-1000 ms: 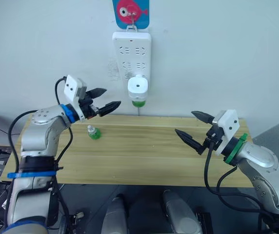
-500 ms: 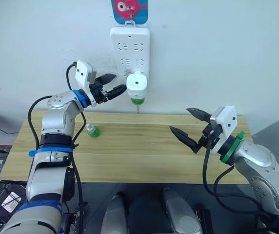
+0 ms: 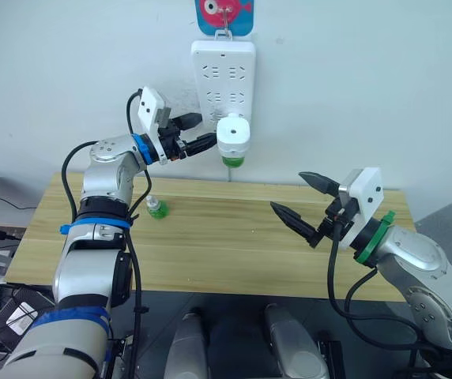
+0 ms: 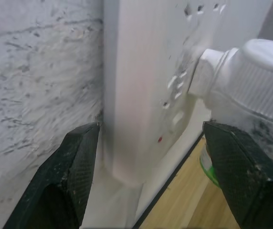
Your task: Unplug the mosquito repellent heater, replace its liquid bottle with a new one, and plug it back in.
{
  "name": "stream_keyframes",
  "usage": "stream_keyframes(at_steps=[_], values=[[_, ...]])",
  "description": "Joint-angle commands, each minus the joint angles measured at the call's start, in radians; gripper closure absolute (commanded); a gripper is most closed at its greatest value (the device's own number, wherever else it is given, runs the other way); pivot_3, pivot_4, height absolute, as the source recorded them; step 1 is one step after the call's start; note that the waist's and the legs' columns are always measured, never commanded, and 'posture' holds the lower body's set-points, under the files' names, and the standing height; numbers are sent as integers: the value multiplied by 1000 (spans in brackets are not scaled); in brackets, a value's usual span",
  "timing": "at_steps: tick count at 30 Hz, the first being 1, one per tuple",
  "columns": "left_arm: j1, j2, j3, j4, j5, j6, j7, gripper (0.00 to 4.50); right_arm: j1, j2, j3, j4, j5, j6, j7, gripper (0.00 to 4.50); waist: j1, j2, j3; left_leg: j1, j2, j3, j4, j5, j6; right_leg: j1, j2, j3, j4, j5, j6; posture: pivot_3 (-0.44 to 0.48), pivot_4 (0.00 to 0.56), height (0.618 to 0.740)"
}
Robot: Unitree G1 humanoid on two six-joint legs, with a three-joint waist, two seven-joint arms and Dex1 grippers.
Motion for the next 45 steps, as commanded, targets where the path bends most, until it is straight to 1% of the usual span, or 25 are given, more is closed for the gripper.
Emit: stream_keyframes(at_steps=[1,4,10,13,17,18,19,22,25,29,33,40,45], values=[[-48,-9,13,-13,-6,-34,-3,834,1,1,-4,-41,18,-8,-4,0,0,0,1,0,0,0,0,0,0,0,0,0,0,0,0,-307,354,740],[-47,-14,10,-15,-7,-34,-19,834,2,0,-2,-39,18,-10,-4,0,0,0,2,-1,0,-1,0,0,0,0,0,-1,0,0,0,-310,353,740],[-44,-23,-8,-97,-31,20,-94,834,15,-5,-7,-38,18,-18,5,0,-4,0,3,-2,0,-1,0,0,0,-1,0,-1,-1,0,0,-310,349,740],[-37,-13,-13,-131,-29,35,-126,1389,17,-4,-5,-36,18,-22,9,0,-10,1,3,-2,1,-1,-1,0,0,-2,1,-1,-1,1,-1,-308,347,740],[-23,0,-16,-136,-13,29,-131,2607,7,1,3,-33,13,-26,8,0,-19,1,4,-2,1,-1,-1,0,0,-2,1,-1,-1,1,-1,-310,343,740],[-19,4,-16,-138,-11,30,-133,2975,1,3,4,-34,11,-26,5,0,-23,1,3,-2,1,-1,-1,0,0,-2,1,-1,-1,1,-1,-310,343,740],[-16,8,-17,-139,-10,31,-135,3190,-7,7,5,-34,10,-24,0,0,-27,1,4,-2,1,-1,-1,0,0,-2,1,-1,-1,1,-1,-312,344,740],[-6,20,-20,-152,-10,42,-136,3179,-48,23,15,-34,3,-8,-36,0,-29,1,4,-2,1,-1,-1,0,0,-2,1,-1,-1,1,-1,-311,343,740],[7,27,-25,-173,-10,58,-140,3179,-118,47,46,-27,-41,47,-119,0,-31,1,4,-2,1,-1,-1,0,0,-2,1,-1,-1,1,-1,-311,341,740],[24,28,-31,-207,-14,79,-138,3179,-238,119,115,-3,-85,149,-229,0,-33,2,4,-2,2,-1,-2,0,0,-3,1,-1,0,2,-4,-312,339,740],[28,23,-34,-220,-12,86,-132,3179,-325,203,161,40,-121,196,-299,0,-33,2,4,-4,2,-2,-2,0,0,-4,1,-2,0,2,-4,-318,334,740],[28,9,-34,-231,-13,87,-119,3179,-389,293,198,123,-197,183,-358,0,-33,2,4,-6,1,-4,-2,0,0,-5,0,-5,0,2,-4,-318,329,740],[30,2,-33,-241,-15,94,-111,3179,-427,363,224,188,-272,132,-404,0,-33,2,4,-6,1,-5,-2,0,0,-5,0,-6,0,2,-4,-318,325,740]])
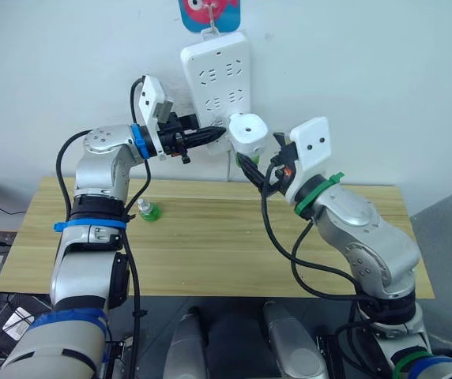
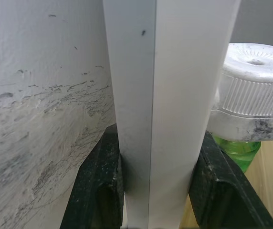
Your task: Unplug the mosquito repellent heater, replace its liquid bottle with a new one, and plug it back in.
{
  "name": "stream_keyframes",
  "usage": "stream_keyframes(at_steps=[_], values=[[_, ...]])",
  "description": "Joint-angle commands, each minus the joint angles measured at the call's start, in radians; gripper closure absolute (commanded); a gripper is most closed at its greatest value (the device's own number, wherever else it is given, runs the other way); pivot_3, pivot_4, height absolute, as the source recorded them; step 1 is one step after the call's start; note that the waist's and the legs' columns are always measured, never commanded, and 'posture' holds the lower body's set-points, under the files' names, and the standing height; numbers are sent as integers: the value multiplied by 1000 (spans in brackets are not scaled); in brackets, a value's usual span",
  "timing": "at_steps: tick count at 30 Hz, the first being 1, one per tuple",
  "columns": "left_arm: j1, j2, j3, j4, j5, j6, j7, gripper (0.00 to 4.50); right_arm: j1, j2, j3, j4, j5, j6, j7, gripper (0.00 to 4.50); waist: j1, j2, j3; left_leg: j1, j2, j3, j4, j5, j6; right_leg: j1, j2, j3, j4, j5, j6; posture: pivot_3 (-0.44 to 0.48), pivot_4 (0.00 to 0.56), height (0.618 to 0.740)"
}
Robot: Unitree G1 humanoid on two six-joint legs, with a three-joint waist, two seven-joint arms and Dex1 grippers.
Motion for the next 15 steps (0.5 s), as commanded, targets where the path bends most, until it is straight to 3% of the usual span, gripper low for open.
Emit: stream_keyframes(at_steps=[1,9,15], values=[[6,-10,-22,-55,-3,2,-7,3179,-37,39,18,17,-55,-63,-30,0,0,0,0,0,0,0,0,0,0,0,0,0,0,0,0,-316,324,740],[11,-15,-23,-74,-7,18,7,3179,-65,117,38,95,-150,-117,-69,0,1,0,0,-1,0,-3,0,0,0,0,0,-3,0,0,0,-310,322,740],[14,-13,-22,-75,-4,23,15,3179,-51,140,38,77,-169,-122,-63,1517,2,0,0,-2,0,-6,0,0,0,1,-1,-7,0,0,0,-311,321,740]])
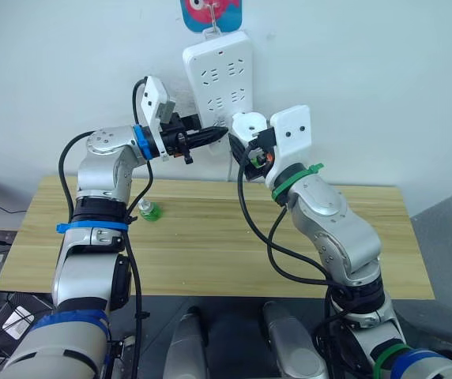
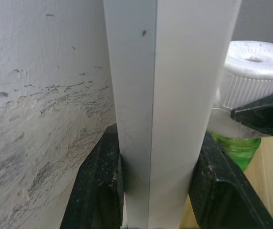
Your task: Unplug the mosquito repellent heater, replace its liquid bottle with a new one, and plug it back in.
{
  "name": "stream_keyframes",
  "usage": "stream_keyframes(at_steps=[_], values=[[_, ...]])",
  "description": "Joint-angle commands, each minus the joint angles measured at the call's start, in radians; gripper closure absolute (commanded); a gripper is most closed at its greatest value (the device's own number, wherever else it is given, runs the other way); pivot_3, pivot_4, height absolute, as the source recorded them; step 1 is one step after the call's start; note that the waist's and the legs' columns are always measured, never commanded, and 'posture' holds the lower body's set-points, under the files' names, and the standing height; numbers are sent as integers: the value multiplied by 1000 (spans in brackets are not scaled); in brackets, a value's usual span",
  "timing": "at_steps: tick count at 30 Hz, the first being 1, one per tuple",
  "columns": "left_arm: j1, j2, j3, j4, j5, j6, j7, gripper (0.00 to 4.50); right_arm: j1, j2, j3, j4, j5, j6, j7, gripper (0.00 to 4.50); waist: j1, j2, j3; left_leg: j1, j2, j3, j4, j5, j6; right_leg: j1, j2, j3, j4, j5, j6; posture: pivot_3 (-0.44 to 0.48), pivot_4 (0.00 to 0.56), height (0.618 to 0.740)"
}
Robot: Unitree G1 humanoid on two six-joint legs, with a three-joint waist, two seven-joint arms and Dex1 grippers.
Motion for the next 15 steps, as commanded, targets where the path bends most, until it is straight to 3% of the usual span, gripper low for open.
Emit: stream_keyframes(at_steps=[1,15], values=[[4,-4,-21,-41,1,0,-3,3179,2,9,-7,-55,-17,-21,1,1512,0,0,0,0,0,0,0,0,0,0,0,0,0,0,0,-311,321,740],[40,15,-41,39,80,-126,123,3178,112,-58,-103,-338,109,172,106,1512,-4,0,-1,1,-1,-5,1,1,-1,3,-1,-6,1,1,-3,-313,307,740]])
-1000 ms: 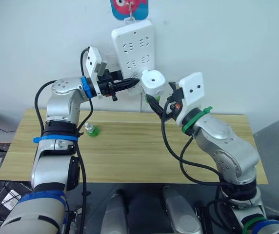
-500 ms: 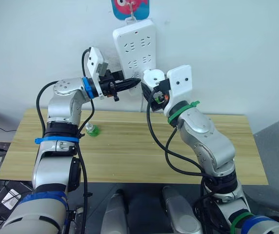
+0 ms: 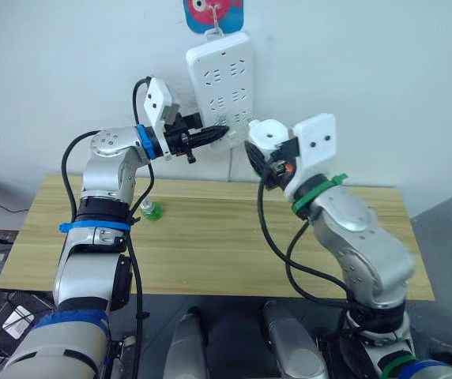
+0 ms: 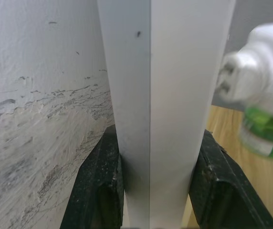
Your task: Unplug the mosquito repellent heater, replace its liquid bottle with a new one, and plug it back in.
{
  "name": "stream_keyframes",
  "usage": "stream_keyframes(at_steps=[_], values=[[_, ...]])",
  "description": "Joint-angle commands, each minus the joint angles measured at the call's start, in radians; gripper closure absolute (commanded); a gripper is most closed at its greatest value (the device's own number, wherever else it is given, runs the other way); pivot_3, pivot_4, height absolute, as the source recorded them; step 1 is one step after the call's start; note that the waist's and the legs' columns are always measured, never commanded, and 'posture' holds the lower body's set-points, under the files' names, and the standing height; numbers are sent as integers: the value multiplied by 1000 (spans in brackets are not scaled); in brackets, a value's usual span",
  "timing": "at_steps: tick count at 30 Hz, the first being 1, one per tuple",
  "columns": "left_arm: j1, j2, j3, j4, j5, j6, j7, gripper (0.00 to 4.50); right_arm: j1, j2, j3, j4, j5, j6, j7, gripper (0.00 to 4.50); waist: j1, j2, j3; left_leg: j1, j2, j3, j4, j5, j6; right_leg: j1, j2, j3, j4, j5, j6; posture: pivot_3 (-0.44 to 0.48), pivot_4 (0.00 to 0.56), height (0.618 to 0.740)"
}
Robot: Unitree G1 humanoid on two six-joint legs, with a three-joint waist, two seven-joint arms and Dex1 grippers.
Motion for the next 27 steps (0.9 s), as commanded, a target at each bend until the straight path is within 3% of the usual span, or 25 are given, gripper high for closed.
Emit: stream_keyframes(at_steps=[1,5,10,15,20,27], values=[[58,17,-10,-29,49,-24,56,3178,30,5,-24,-77,47,-3,29,1512,-5,0,-1,0,0,0,0,2,0,0,1,0,0,0,0,-313,307,740],[176,36,9,-169,20,-1,67,3178,57,36,-63,-64,73,-30,21,1512,-28,0,-5,1,1,0,0,4,-1,1,1,1,0,1,1,-312,294,740],[377,79,22,-375,50,-72,127,1547,95,32,-84,-65,88,-53,37,1512,-47,5,-9,2,1,0,-3,4,-1,-1,1,1,4,1,-1,-312,271,740],[594,84,58,-623,-8,-16,170,47,132,19,-106,-70,109,-66,44,1512,-45,5,-9,-2,2,-1,-3,4,-2,-6,1,-1,7,0,-3,-308,254,740],[831,12,-36,-932,-56,2,207,0,149,95,-183,-60,182,-39,7,1512,-43,4,-14,0,0,0,-2,5,-3,-3,-3,0,8,0,-3,-284,237,740],[813,-108,-120,-916,25,-107,304,0,154,263,-294,-54,365,60,-80,1512,-33,3,-17,0,-1,1,-1,11,-2,-3,-1,0,9,0,-1,-284,236,740]])
